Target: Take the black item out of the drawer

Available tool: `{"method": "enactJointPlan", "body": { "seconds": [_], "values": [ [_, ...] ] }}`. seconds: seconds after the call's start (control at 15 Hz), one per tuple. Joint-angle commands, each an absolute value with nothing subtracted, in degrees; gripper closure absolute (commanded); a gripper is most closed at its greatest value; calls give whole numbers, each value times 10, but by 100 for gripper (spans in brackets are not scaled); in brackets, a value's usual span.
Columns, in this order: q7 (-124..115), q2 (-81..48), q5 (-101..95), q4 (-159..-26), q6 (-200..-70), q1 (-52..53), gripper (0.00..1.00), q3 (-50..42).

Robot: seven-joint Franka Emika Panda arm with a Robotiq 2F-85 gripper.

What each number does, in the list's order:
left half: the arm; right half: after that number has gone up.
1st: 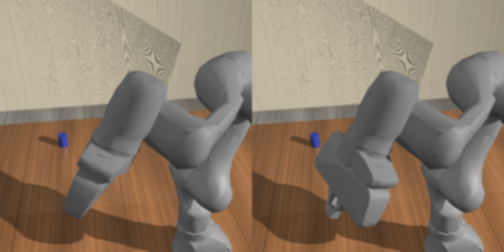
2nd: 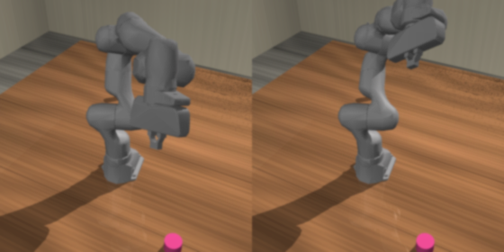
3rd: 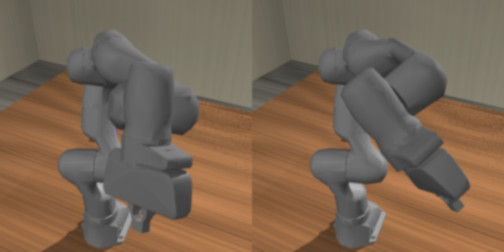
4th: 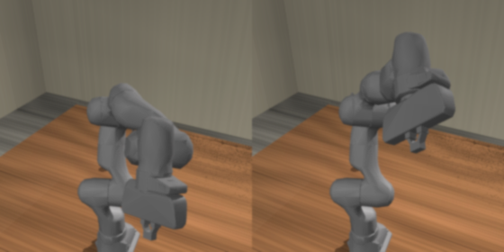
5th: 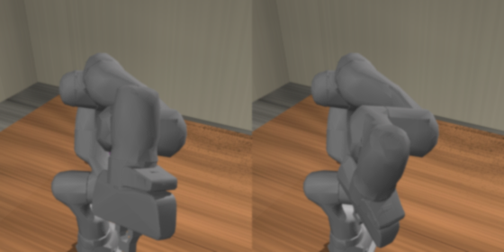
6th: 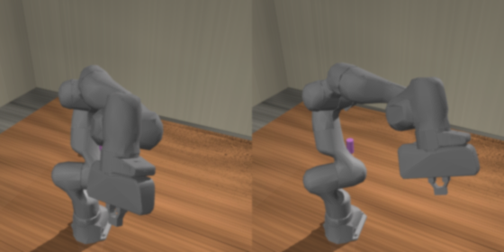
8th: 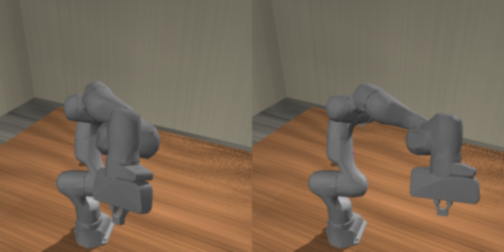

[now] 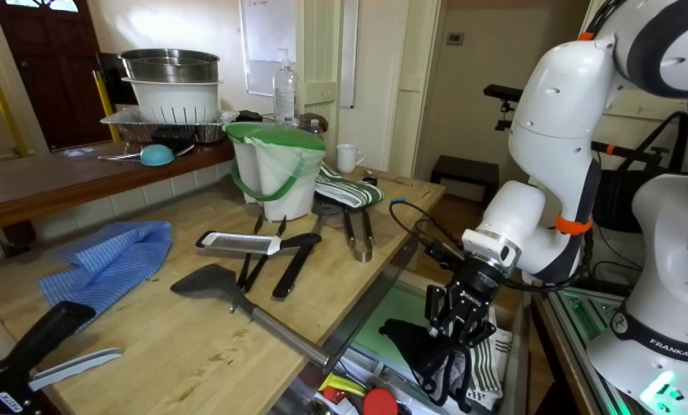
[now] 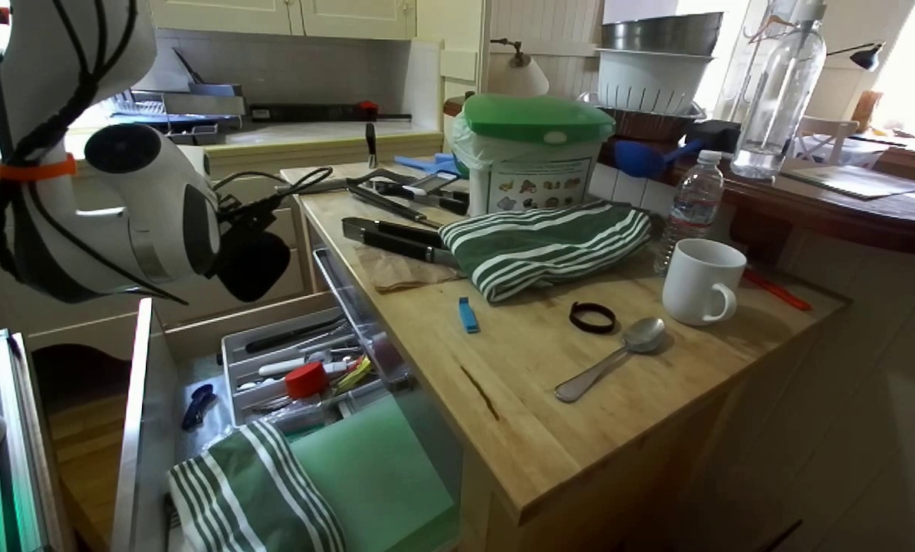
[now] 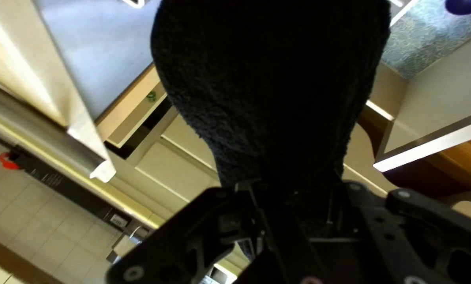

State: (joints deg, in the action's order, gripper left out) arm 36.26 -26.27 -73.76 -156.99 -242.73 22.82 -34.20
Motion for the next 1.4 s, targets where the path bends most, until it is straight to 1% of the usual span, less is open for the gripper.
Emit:
{"method": "enactJointPlan", "body": {
  "seconds": [0.0,0.13,0.2,0.27,0.33,0.4,0.47,0.6,0.67,0.87,1.0,1.07,1.13,1.2,1.33],
  "values": [
    [391,-188,-802,-1573,-2426,72,93,-249],
    [387,-155,-830,-1571,-2427,-17,93,-184],
    [392,-130,-831,-1592,-2427,-61,93,-146],
    [374,-133,-830,-1585,-2427,-107,93,-117],
    [382,-157,-817,-1573,-2427,-122,93,-121],
    [380,-151,-818,-1574,-2418,-94,93,-124],
    [380,-149,-818,-1574,-2416,-108,70,-121],
    [380,-151,-818,-1574,-2415,-111,70,-119],
    [380,-151,-818,-1574,-2415,-108,93,-116],
    [311,-77,-755,-1572,-2417,-155,93,-36],
    [221,-18,-747,-1559,-2418,-184,93,-7],
    [184,2,-738,-1549,-2418,-189,93,-3],
    [144,21,-733,-1537,-2418,-184,93,-18],
    [113,40,-722,-1524,-2405,-157,93,-55],
    [70,78,-703,-1493,-2356,-153,93,-72]
  ]
}}
